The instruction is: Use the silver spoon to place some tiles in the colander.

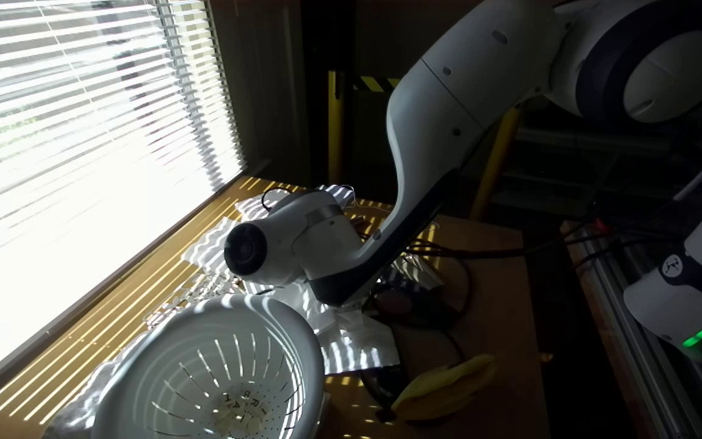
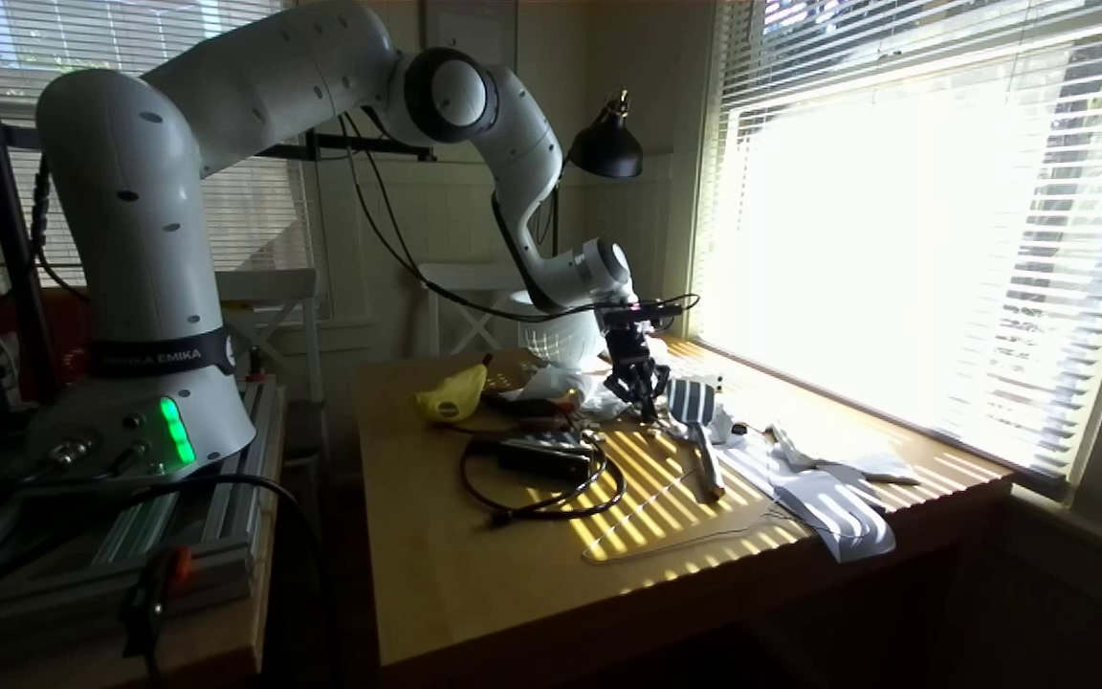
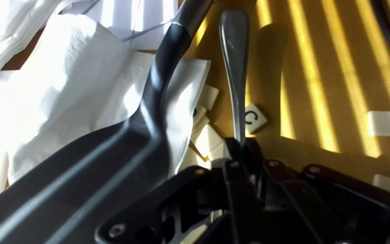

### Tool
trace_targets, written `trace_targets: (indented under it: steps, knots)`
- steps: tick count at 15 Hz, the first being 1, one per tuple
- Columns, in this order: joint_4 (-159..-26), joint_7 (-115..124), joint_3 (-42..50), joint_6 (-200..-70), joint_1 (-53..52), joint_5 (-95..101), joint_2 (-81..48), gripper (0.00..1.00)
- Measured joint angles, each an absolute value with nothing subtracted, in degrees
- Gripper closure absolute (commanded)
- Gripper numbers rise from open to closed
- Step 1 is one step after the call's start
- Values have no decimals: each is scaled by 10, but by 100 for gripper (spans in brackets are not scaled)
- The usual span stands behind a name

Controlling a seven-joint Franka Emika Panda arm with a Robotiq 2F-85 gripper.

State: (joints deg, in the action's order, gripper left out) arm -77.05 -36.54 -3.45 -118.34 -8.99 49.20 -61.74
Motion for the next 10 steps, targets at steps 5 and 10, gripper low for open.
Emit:
trace_targets:
  steps: [5,10]
  knots:
    - [-806,-374,-34,-1187,-85,492,-586,98]
    - [-869,-399,-34,-1161,-88,493,-521,98]
